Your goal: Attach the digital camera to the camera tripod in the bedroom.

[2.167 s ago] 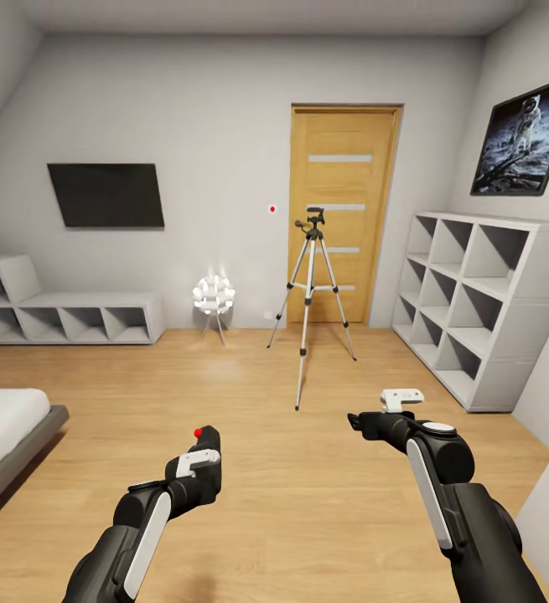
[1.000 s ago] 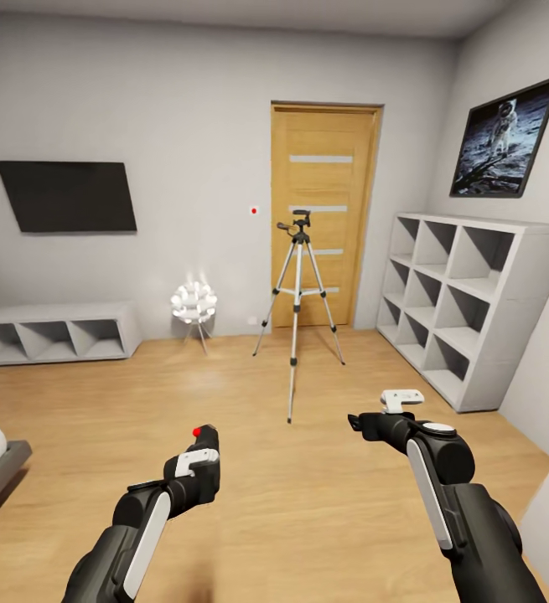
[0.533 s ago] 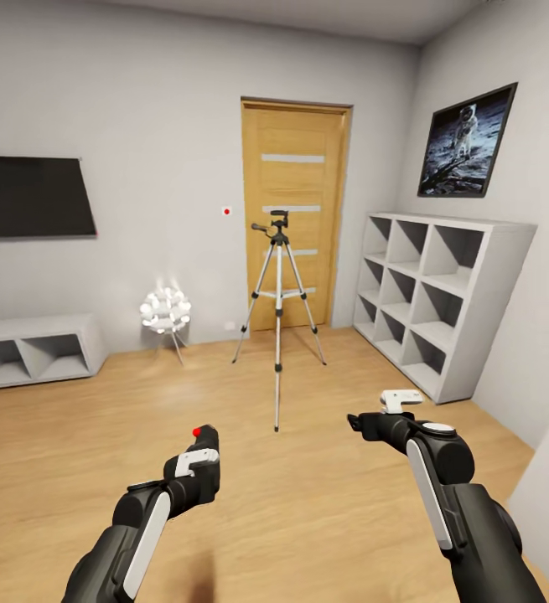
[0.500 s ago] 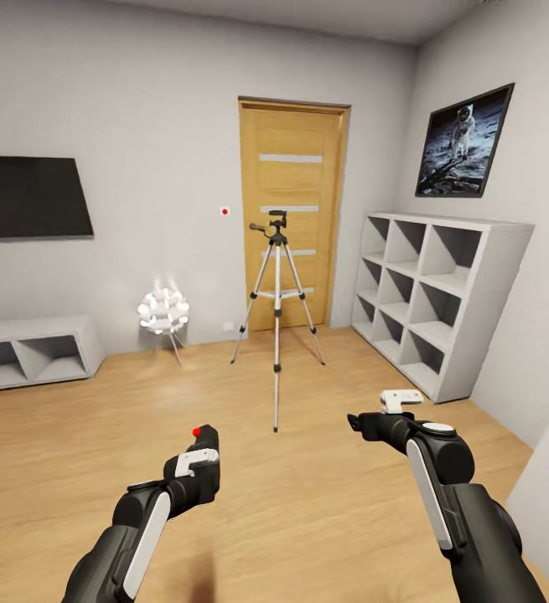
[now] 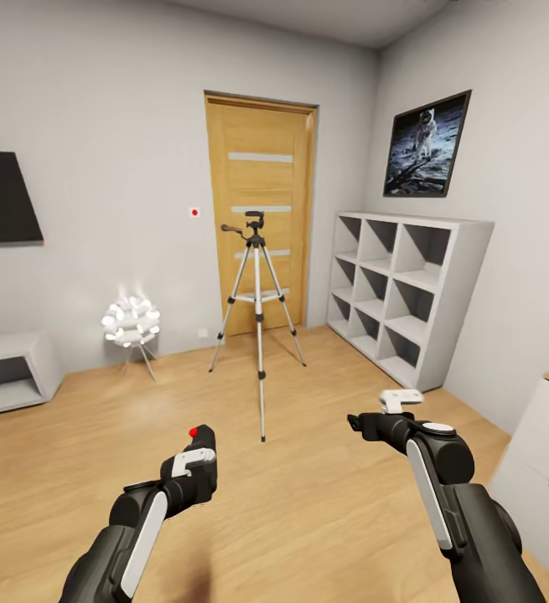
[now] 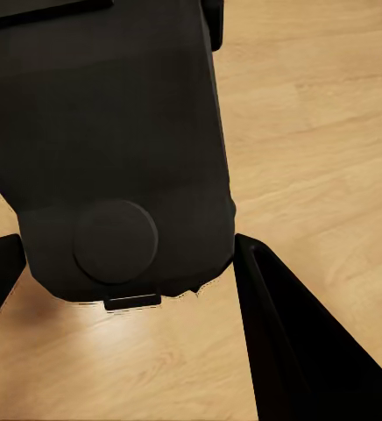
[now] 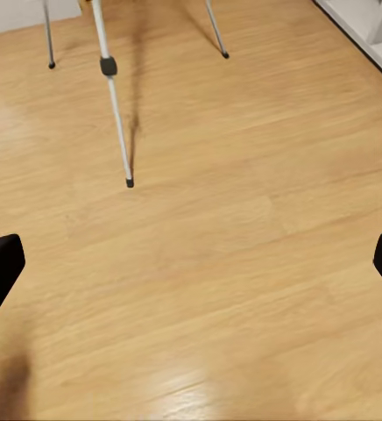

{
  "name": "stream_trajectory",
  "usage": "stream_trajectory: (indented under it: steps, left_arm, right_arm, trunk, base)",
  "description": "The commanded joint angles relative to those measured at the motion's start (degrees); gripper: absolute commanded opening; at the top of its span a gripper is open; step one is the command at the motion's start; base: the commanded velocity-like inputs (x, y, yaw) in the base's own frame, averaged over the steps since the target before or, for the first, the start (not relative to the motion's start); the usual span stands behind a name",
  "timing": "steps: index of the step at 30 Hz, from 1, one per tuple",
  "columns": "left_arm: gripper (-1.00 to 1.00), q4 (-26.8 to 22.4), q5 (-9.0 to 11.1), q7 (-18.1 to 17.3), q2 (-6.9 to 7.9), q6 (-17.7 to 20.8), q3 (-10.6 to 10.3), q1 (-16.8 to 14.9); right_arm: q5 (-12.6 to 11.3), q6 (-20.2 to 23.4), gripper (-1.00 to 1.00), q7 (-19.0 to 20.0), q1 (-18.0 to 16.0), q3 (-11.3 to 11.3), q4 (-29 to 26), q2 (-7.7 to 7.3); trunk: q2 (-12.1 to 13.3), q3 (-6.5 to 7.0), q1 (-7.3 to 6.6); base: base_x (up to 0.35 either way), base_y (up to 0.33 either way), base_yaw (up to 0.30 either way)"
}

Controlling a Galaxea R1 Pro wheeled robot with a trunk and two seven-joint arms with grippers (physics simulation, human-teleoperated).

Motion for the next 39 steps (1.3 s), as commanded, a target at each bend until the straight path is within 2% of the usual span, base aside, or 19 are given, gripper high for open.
stream_trajectory:
  steps: [1,16,33,39]
  left_arm:
    - [-1.00,-0.1,0.1,-0.3,-0.02,0.3,0.2,0.0]
    - [-1.00,0.0,0.1,-0.3,-0.18,0.3,0.5,0.0]
    - [-1.00,0.0,0.0,-0.2,-0.23,0.3,0.5,0.0]
    - [-1.00,0.0,-0.2,0.0,-0.24,0.2,0.2,0.0]
  right_arm:
    - [0.0,0.3,1.00,0.1,-0.1,0.0,0.0,0.03]
    - [-0.1,0.2,1.00,0.1,-0.1,0.1,0.0,0.03]
    - [-0.1,0.0,1.00,0.0,-0.1,0.2,0.0,0.03]
    - [-0.1,0.0,1.00,0.0,0.0,0.2,0.0,0.03]
  trunk:
    - [0.0,-0.06,0.01]
    - [0.0,-0.06,0.01]
    - [0.0,-0.06,0.01]
    - [0.0,-0.06,0.01]
  base:
    - [0.165,0.289,-0.266]
    - [0.164,0.289,-0.237]
    - [0.145,0.291,-0.025]
    - [0.254,0.134,-0.001]
